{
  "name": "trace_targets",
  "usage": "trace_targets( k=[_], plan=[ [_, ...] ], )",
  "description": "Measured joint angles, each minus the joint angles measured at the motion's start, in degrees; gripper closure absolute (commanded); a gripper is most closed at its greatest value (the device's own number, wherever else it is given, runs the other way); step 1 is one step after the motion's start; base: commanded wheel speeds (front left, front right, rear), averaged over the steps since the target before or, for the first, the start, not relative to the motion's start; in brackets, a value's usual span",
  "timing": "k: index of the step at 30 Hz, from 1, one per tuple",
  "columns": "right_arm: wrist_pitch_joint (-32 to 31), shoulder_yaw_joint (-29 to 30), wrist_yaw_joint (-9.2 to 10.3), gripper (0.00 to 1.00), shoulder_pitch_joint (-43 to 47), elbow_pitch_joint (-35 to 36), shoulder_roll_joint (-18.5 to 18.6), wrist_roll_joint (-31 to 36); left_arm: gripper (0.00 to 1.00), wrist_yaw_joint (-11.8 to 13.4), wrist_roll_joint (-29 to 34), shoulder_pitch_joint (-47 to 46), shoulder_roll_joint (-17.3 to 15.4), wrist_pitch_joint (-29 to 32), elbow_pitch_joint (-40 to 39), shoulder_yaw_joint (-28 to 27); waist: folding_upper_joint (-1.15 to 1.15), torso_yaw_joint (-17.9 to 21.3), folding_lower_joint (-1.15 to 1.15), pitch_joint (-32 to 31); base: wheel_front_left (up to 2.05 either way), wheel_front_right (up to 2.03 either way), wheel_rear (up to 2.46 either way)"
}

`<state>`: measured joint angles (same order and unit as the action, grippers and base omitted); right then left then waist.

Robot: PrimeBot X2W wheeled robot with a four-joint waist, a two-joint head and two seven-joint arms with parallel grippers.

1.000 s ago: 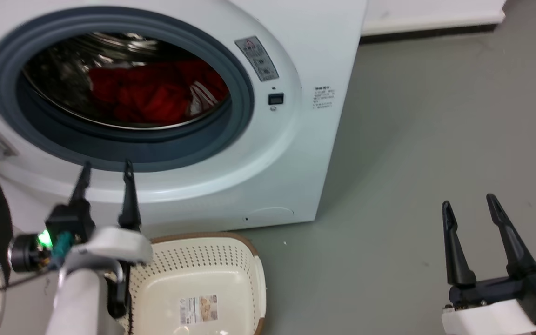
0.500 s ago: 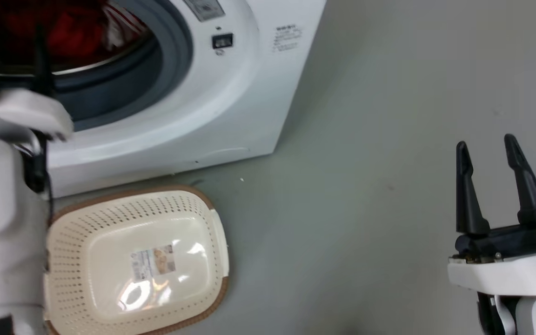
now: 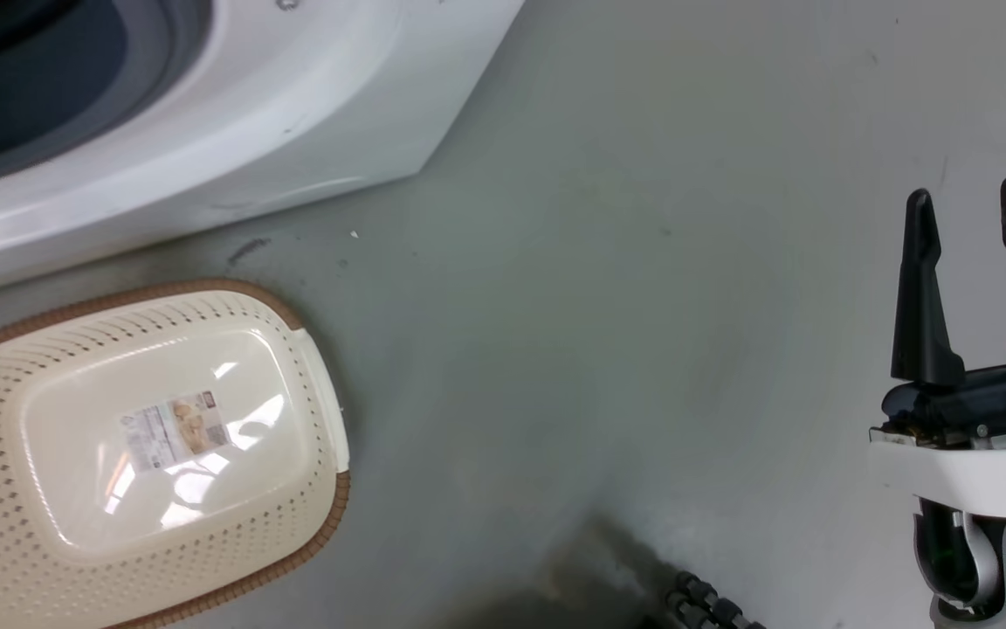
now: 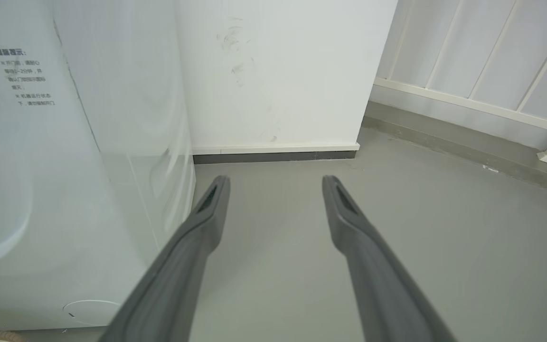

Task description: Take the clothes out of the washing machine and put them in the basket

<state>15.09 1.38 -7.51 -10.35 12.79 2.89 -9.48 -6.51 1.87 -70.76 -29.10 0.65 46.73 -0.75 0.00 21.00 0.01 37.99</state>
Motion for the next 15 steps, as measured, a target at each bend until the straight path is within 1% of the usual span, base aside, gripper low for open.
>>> trace_targets(
  k=[3, 5, 8, 12, 15],
  plan=[
    [0.00, -0.29, 0.00, 0.00, -0.76, 0.69, 0.00, -1.25, 0.00, -0.31, 0.64, -4.37, -2.09, 4.03, 0.62, 1.70, 0.00, 0.90, 0.00, 2.65, 0.00, 0.00, 0.00],
    [0.00, -0.41, 0.00, 0.00, -1.19, 1.16, 0.01, -1.97, 0.00, -0.57, 2.09, -7.28, -3.80, 6.91, 0.67, 4.32, 0.00, 1.52, 0.00, 4.21, 0.00, 0.00, 0.00],
    [0.00, -1.10, 0.00, 0.00, -1.50, 1.80, 0.01, -2.70, 0.00, -0.82, 2.34, -11.25, -5.03, 13.17, 1.79, 8.03, 0.00, 2.28, 0.00, 6.31, 0.00, 0.00, 0.00],
    [0.00, -2.49, 0.00, 0.00, -2.18, 2.96, 0.00, -3.47, 0.00, -0.89, -0.77, -16.24, -6.82, 23.02, 3.42, 14.83, 0.00, 3.03, 0.00, 8.80, 0.00, 0.00, 0.00],
    [0.00, -3.16, 0.00, 0.00, -2.30, 3.55, 0.00, -4.45, 0.00, -0.89, -4.55, -20.58, -8.43, 30.42, 3.65, 19.11, 0.00, 3.50, 0.00, 10.59, 0.00, 0.00, 0.00]
  ],
)
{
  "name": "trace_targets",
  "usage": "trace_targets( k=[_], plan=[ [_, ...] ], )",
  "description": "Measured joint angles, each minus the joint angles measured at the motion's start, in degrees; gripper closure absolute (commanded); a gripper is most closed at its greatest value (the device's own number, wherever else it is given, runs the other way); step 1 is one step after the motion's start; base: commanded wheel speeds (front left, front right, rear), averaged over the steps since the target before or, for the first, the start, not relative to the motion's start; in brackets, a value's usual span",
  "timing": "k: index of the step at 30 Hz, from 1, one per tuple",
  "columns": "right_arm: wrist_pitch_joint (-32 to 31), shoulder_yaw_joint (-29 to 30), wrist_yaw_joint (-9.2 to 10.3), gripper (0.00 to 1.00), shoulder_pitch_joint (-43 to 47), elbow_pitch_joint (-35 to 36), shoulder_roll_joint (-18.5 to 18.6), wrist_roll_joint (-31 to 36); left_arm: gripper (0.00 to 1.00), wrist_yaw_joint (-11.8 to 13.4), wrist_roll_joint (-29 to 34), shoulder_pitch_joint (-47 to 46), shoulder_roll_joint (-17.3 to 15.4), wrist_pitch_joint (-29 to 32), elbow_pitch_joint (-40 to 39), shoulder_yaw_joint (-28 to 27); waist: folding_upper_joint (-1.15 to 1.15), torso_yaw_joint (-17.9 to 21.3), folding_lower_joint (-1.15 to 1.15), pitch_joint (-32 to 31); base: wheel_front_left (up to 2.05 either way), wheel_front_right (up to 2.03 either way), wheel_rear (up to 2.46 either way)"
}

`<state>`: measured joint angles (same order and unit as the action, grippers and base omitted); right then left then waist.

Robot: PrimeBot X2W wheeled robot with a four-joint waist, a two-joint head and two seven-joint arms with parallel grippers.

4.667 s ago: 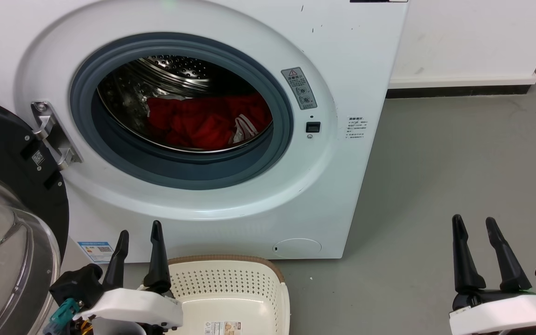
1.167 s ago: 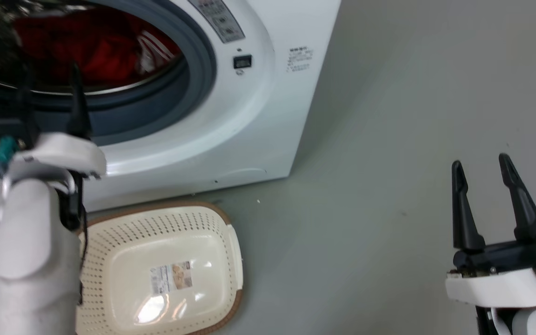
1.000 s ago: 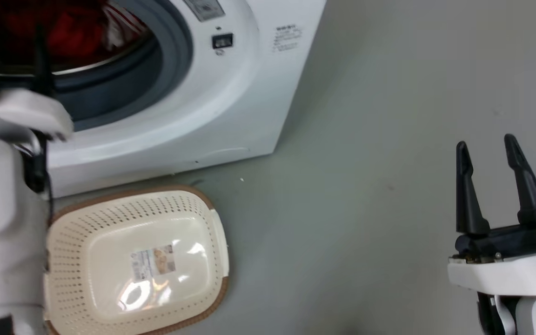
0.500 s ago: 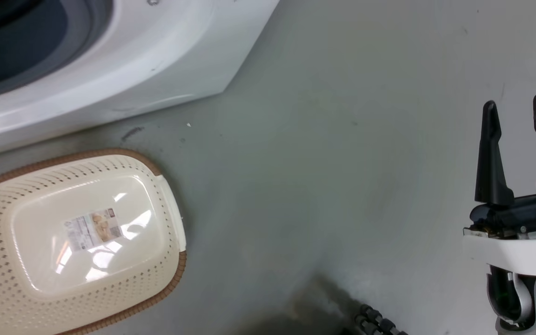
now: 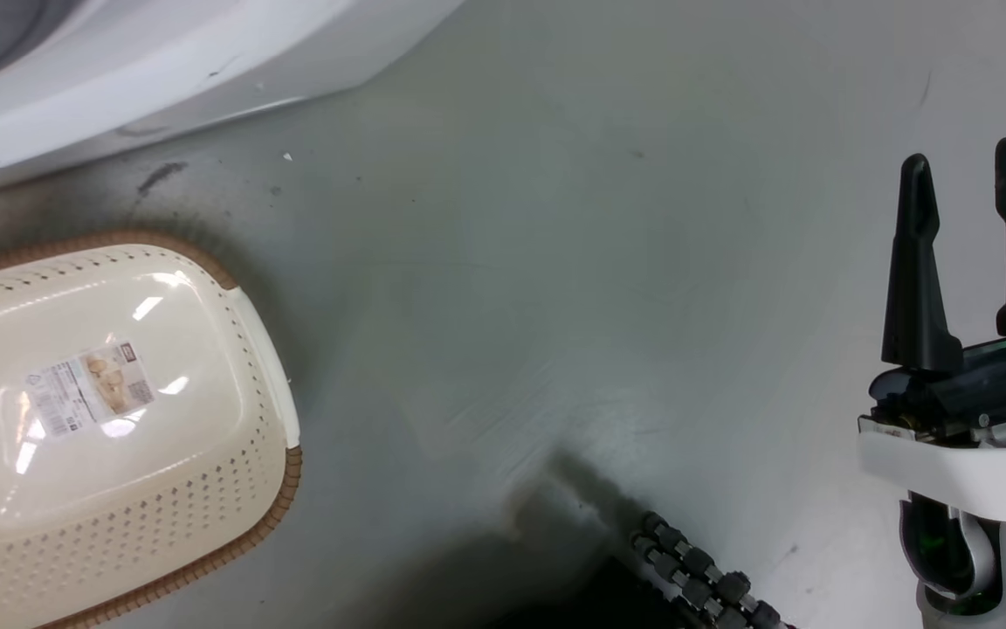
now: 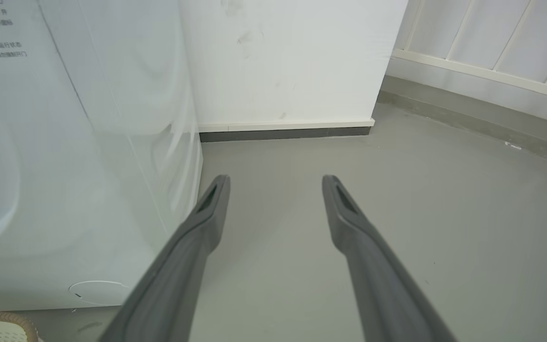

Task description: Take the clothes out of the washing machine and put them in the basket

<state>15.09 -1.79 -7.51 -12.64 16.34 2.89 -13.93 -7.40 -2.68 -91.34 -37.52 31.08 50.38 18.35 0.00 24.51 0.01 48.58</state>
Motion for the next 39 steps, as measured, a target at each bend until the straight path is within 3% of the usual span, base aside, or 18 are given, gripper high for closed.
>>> trace_targets(
  k=[5, 8, 19, 20, 21, 29, 32, 39],
  plan=[
    [0.00, -1.07, 0.00, 0.00, -0.58, 0.86, -0.01, -1.12, 0.00, 0.00, -4.55, -6.96, -3.61, 9.66, 0.07, 5.31, 0.00, 1.01, 0.00, 2.99, 0.00, 0.00, 0.00],
    [0.00, -0.56, 0.00, 0.00, -0.62, 1.37, 0.00, -1.33, 0.00, 0.00, -6.09, -8.78, -4.15, 13.68, 0.83, 7.68, 0.00, 1.43, 0.00, 4.47, 0.00, 0.00, 0.00],
    [0.00, 0.38, 0.00, 0.00, -0.42, 2.10, 0.00, -2.05, 0.00, 0.00, -8.18, -11.33, -4.83, 14.77, 2.60, 13.39, 0.00, 1.11, -0.01, 6.72, 0.00, 0.00, 0.00],
    [0.00, 0.40, 0.00, 0.00, -0.42, 2.09, 0.00, -2.12, 0.18, 0.00, -8.20, -11.46, -4.83, 14.61, 2.87, 13.93, 0.00, 1.09, 0.00, 6.75, 0.00, 0.00, 0.00],
    [0.00, 0.37, 0.00, 0.00, -0.43, 2.02, -0.01, -2.16, 0.97, 0.00, -8.38, -11.59, -4.83, 14.62, 3.08, 14.57, 0.00, 1.09, -0.01, 6.73, 0.00, 0.00, 0.00],
    [0.00, 0.07, 0.00, 0.00, -1.71, 1.66, 0.00, -2.16, 1.00, 0.00, -11.58, -11.95, -5.76, 9.96, 4.38, 16.83, 0.00, 1.36, -0.01, 6.06, 0.00, 0.00, 0.00],
    [0.00, -0.14, 0.00, 0.00, -2.40, 1.37, -0.01, -2.14, 1.00, 0.15, -12.39, -11.05, -6.05, 3.69, 4.38, 16.60, 0.00, 1.74, -0.01, 5.18, 0.00, 0.00, 0.00],
    [0.00, 0.30, 0.00, 0.00, -2.34, 0.59, -0.03, 0.41, 1.00, 2.01, -15.55, -1.04, -1.99, -11.88, 7.60, 15.53, 0.00, 0.21, -0.01, 0.11, 0.00, 0.00, 0.00]
  ],
)
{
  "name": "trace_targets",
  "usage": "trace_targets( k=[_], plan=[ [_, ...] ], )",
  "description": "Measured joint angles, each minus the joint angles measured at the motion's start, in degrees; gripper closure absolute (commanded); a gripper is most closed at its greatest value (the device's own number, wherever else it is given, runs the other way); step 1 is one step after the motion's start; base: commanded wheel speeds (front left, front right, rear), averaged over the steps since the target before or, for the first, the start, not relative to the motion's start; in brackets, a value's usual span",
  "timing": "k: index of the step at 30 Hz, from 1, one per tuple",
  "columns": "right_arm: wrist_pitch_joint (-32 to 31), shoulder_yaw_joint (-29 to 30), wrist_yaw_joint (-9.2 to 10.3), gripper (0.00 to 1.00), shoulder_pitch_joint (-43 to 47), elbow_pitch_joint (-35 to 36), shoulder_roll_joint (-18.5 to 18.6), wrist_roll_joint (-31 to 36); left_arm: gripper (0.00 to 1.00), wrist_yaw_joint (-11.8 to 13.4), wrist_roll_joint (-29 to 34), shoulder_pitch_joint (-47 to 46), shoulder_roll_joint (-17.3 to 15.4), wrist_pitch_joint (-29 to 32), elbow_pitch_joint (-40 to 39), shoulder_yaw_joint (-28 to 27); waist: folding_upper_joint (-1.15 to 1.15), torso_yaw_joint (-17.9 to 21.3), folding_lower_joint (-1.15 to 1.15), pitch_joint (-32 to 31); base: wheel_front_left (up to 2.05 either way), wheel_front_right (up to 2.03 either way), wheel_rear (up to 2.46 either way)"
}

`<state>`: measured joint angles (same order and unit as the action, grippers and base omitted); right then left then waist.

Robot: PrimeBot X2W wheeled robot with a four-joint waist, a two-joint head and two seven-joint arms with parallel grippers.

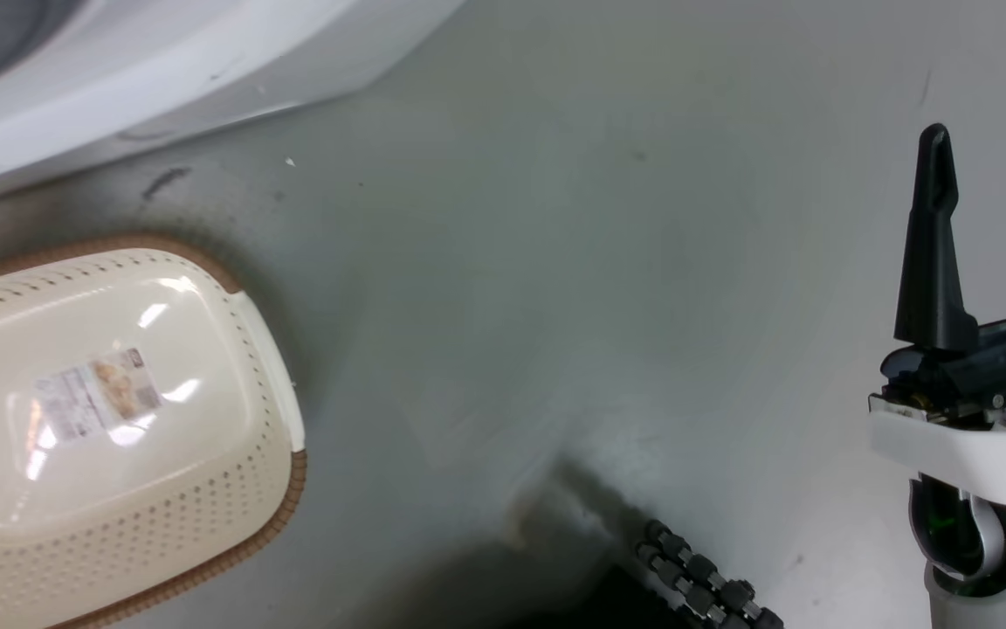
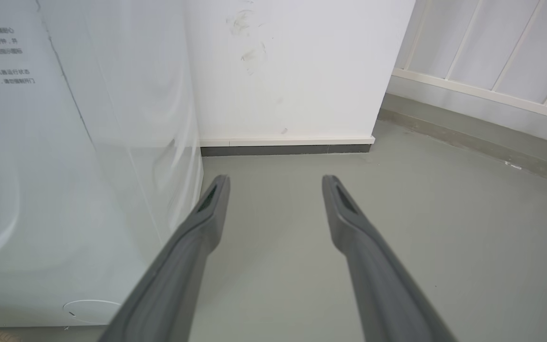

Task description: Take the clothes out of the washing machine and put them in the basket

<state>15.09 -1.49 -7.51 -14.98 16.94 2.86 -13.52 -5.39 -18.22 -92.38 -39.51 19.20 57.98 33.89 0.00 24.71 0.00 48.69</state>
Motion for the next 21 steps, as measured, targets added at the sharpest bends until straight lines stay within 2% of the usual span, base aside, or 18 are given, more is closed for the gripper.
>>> trace_targets(
  k=[9, 21],
  plan=[
    [0.00, 0.12, 0.00, 0.00, 2.56, -1.44, -0.01, 4.25, 1.00, 1.07, -4.37, 10.57, 4.09, -15.33, 3.43, -2.13, 0.00, -3.38, 0.00, -8.74, 0.00, 0.00, 0.00],
    [0.00, -1.05, 0.00, 0.00, 6.83, -3.19, 0.00, 7.47, 1.00, 2.08, -8.83, 24.64, 8.70, -26.85, 5.16, -3.76, 0.00, -6.78, -0.01, -20.14, 0.00, 0.00, 0.00]
  ],
)
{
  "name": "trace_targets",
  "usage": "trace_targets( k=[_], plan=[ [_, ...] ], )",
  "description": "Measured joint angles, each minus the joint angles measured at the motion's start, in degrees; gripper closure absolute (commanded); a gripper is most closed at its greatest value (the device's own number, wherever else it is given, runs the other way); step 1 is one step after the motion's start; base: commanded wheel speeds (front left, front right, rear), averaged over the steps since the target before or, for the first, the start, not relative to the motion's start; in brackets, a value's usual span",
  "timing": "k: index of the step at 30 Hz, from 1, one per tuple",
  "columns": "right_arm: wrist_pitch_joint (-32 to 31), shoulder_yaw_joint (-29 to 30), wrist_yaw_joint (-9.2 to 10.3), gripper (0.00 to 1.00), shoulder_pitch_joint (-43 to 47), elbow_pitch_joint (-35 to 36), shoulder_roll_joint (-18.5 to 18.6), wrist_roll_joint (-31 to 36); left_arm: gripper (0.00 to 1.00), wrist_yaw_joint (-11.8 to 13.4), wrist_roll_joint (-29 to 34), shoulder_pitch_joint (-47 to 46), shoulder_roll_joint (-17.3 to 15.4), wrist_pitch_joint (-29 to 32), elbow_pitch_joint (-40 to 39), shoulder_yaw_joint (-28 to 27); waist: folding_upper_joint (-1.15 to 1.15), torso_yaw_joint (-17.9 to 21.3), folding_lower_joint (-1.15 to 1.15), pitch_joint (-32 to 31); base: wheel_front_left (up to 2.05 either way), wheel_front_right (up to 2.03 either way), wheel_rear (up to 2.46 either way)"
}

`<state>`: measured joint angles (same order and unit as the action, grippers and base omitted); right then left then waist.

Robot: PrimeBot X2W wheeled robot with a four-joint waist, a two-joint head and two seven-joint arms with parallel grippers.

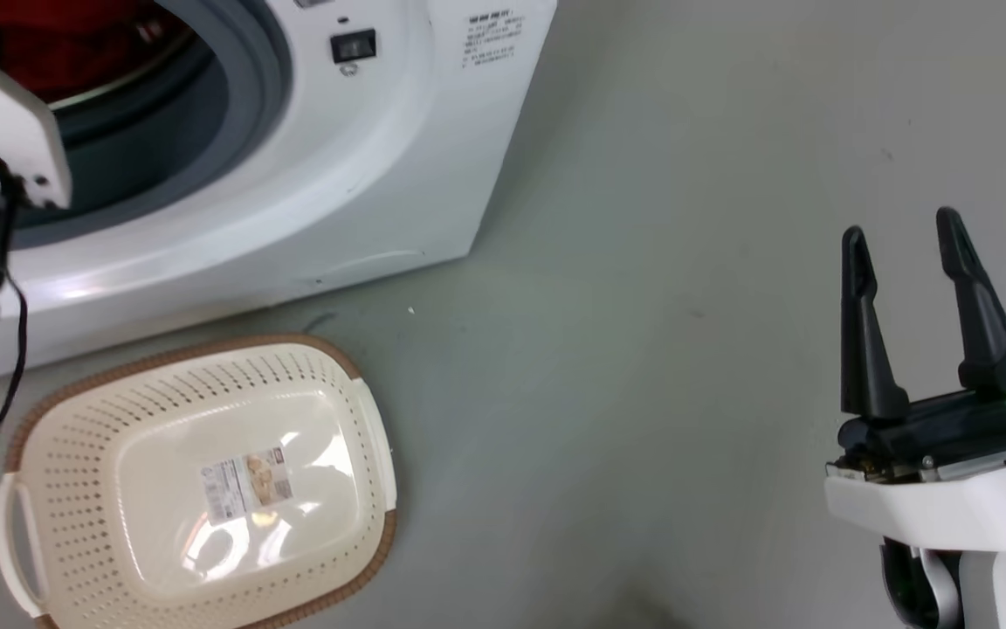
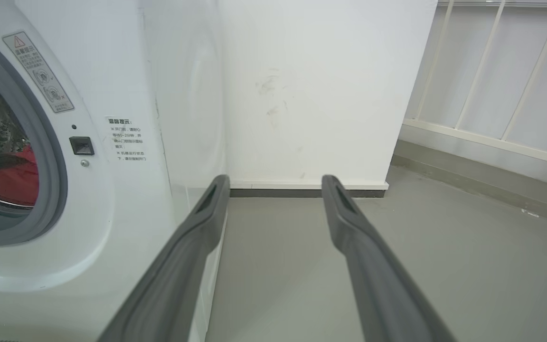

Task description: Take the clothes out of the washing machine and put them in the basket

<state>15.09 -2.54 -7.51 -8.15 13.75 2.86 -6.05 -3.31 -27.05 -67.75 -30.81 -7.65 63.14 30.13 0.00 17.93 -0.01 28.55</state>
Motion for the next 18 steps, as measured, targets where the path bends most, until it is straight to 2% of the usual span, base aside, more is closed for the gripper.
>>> trace_targets(
  k=[9, 14, 18],
  plan=[
    [0.00, -0.16, 0.00, 0.00, 3.32, -1.19, 0.00, 1.91, 1.00, 2.81, -1.79, 9.93, 3.60, -6.58, -3.98, -1.10, 0.00, -2.15, -0.01, -7.36, 0.00, 0.00, 0.00],
    [0.00, -0.34, 0.00, 0.00, 5.63, -2.04, 0.00, 2.77, 1.00, 5.34, -1.92, 16.52, 4.82, -7.23, -10.09, -2.27, 0.00, -3.53, -0.01, -11.57, 0.00, 0.00, 0.00],
    [0.00, -0.47, 0.00, 0.00, 7.86, -2.90, 0.01, 3.82, 1.00, 7.73, -1.29, 23.26, 5.32, -7.25, -18.19, -4.12, 0.00, -4.67, -0.01, -15.14, 0.00, 0.00, 0.00]
  ],
)
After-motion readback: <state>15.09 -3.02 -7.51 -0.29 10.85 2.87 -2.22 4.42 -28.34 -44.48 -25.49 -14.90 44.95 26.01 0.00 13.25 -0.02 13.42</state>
